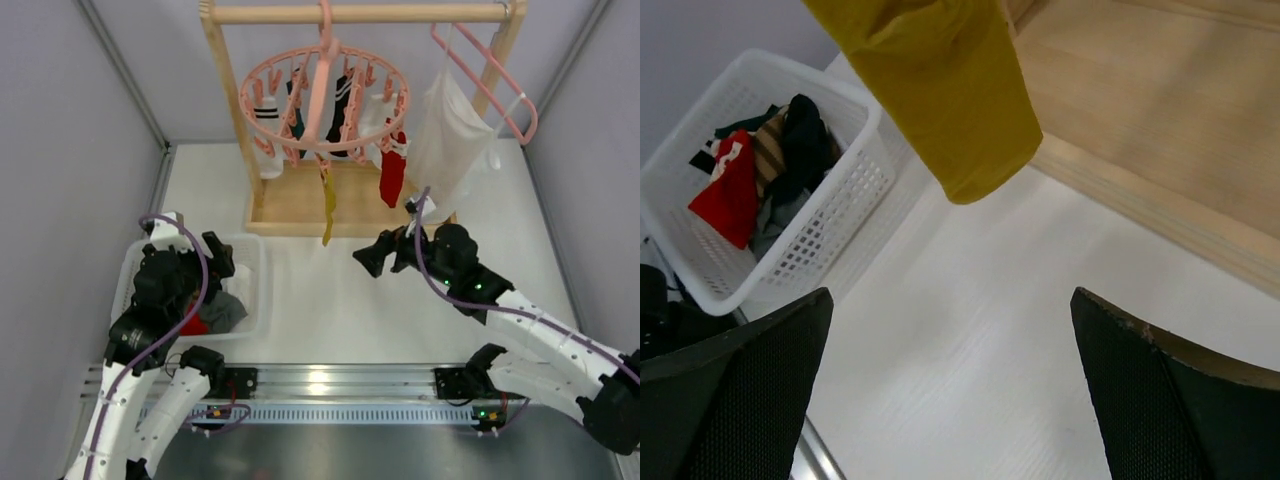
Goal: Remove the socks clipped to the hanger
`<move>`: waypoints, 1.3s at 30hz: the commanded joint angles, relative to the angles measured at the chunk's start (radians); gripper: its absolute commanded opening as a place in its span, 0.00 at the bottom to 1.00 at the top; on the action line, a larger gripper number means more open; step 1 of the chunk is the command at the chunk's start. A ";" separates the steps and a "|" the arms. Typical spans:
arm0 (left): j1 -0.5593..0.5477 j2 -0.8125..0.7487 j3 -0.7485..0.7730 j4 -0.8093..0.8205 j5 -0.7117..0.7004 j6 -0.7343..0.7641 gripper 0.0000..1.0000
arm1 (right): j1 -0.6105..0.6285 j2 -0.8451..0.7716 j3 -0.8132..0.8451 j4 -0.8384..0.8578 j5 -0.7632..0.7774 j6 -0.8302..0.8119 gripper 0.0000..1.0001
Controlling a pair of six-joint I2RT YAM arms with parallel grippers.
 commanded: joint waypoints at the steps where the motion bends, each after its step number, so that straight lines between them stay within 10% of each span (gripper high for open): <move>1: -0.003 0.019 -0.009 0.047 0.011 -0.008 0.98 | 0.139 0.103 0.064 0.258 0.248 -0.144 0.98; 20: -0.003 0.058 -0.006 0.050 0.035 -0.023 0.98 | 0.298 0.703 0.178 0.850 0.757 -0.434 0.58; 27: -0.003 0.090 0.044 0.052 0.139 -0.097 0.99 | 0.329 0.739 0.181 0.918 0.772 -0.467 0.07; 39: -0.011 0.355 0.467 0.047 0.290 -0.149 0.98 | 0.467 0.717 0.204 0.820 0.889 -0.413 0.00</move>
